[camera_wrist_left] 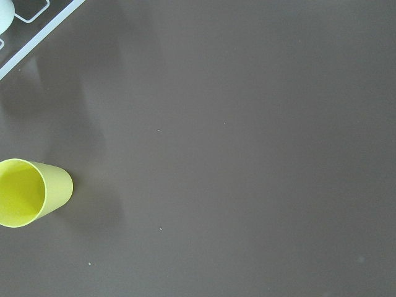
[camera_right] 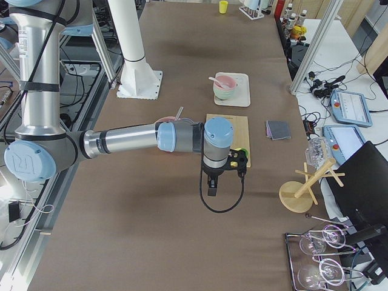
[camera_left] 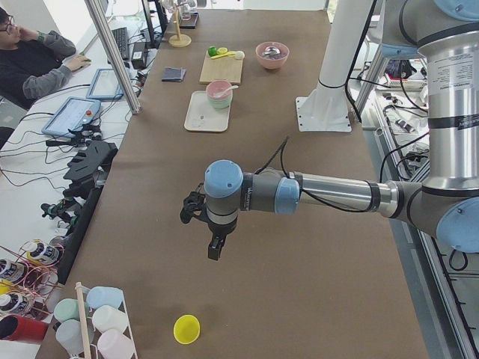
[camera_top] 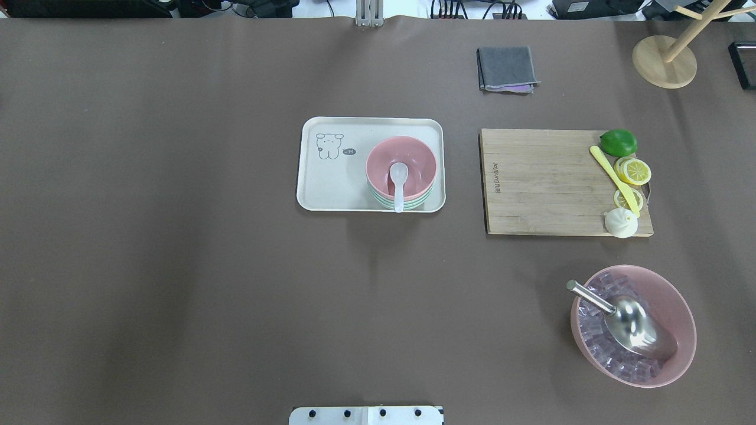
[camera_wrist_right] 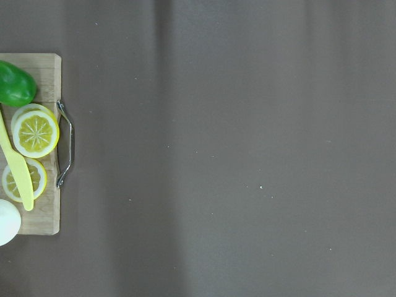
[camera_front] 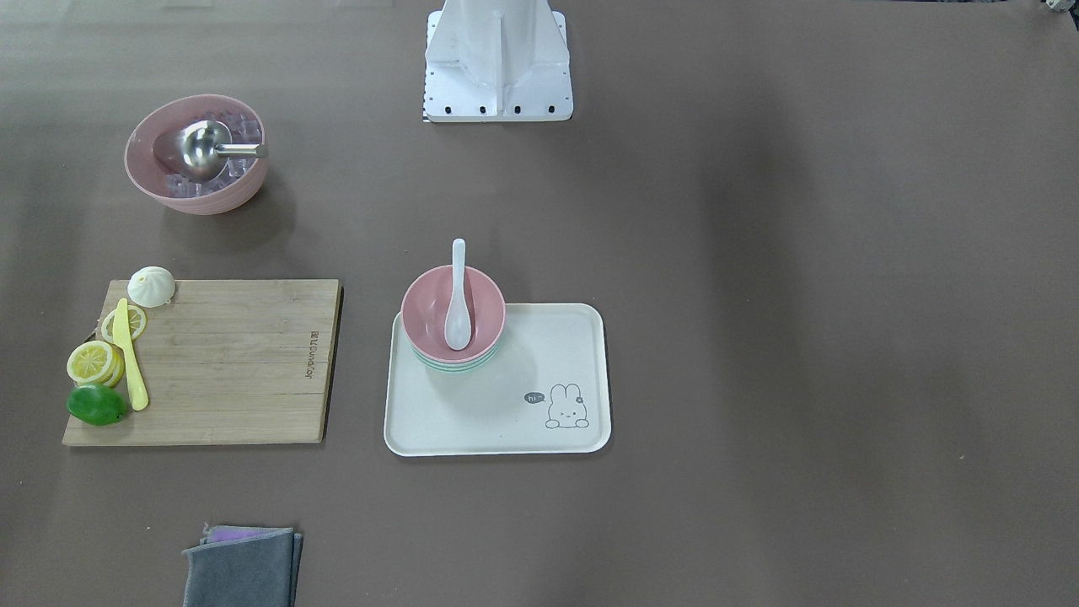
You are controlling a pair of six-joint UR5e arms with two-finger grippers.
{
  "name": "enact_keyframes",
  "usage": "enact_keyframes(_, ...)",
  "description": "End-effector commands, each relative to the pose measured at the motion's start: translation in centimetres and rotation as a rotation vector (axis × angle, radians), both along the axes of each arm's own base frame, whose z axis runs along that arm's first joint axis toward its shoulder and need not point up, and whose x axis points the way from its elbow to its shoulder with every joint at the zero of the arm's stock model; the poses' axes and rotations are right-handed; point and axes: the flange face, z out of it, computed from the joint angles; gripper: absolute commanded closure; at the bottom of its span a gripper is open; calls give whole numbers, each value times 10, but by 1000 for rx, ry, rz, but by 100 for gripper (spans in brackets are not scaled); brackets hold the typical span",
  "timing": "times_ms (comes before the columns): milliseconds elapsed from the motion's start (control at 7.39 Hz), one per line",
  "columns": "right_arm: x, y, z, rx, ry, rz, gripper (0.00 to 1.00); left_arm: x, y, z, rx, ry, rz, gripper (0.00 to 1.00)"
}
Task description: Stack pink bowl on green and place spoon
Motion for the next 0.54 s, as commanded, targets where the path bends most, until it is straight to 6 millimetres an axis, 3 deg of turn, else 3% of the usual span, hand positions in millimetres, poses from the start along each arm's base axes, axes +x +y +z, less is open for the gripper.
enact_keyframes(0,-1,0,0,1,0,-3,0,0,0,0,0,0,0,1)
enact_keyframes(406,-3,-1,0,1,0,-7,0,0,2,3,-6,0,0,1)
